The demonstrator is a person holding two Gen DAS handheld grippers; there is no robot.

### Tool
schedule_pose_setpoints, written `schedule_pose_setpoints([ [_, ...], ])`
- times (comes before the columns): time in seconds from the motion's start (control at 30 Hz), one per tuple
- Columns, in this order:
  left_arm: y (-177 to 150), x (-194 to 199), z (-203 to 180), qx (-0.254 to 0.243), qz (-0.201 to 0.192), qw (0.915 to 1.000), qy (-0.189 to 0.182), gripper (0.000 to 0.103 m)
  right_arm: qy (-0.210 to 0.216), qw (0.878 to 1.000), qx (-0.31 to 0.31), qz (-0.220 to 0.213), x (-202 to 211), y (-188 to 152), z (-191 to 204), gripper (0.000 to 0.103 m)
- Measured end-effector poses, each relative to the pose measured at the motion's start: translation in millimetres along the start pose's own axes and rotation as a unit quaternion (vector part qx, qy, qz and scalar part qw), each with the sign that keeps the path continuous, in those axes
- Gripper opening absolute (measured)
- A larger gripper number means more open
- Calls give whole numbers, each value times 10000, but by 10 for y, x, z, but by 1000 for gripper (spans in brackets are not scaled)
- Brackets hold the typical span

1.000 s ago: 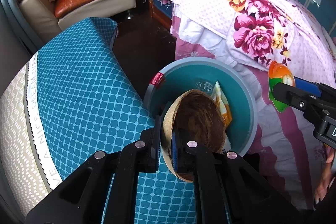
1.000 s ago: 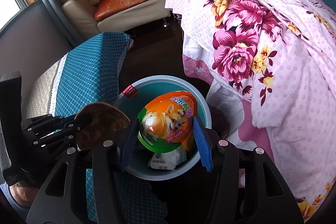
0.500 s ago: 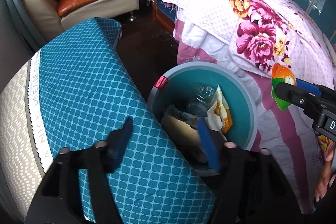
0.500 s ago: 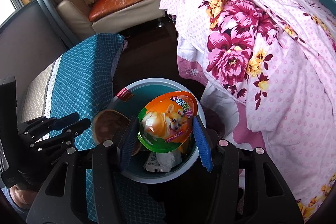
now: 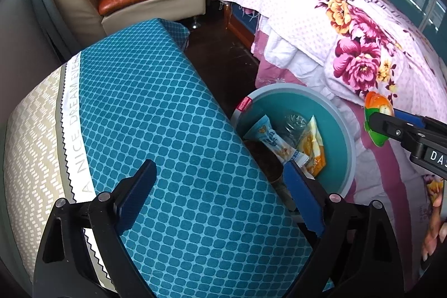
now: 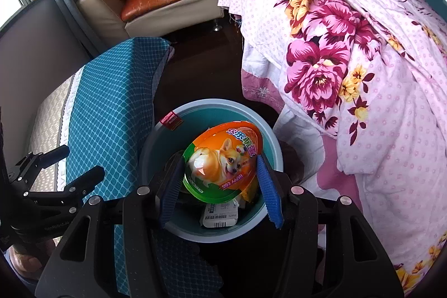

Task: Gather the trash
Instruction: 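Open the left tool to drop the bread while the right tool releases the egg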

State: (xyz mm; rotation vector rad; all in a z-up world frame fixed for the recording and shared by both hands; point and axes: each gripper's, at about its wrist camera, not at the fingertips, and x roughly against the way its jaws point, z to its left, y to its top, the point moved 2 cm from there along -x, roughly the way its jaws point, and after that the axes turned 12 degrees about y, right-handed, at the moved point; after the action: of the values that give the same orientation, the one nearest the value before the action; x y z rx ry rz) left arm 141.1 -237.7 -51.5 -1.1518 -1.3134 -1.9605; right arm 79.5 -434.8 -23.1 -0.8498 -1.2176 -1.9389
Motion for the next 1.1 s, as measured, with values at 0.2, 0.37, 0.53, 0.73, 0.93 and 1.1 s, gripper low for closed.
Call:
schedule_pose_setpoints([
  [0.2, -55, -61, 152, 127, 109, 9999, 34, 92, 32, 9999, 71, 110, -122, 16, 112, 51],
  [0.37, -88, -129, 278, 165, 191, 9996, 108, 92, 61, 9997, 93, 221, -231, 66, 205, 51],
  [0.53, -108, -156, 376, 247, 204, 9994, 97, 92, 29, 9992, 174, 357, -361, 83, 316, 51],
  [0.73, -145, -185, 443, 273, 255, 9993, 59, 92, 105, 9984, 193, 515, -484, 114, 398, 57],
  [0.93, -173, -207, 489, 302, 277, 9992, 13, 92, 67, 9982, 260, 527, -519, 120, 466, 66],
  [1.1, -192, -205, 514, 330, 281, 9991, -7, 92, 91, 9980, 236, 585, -509, 124, 476, 73],
])
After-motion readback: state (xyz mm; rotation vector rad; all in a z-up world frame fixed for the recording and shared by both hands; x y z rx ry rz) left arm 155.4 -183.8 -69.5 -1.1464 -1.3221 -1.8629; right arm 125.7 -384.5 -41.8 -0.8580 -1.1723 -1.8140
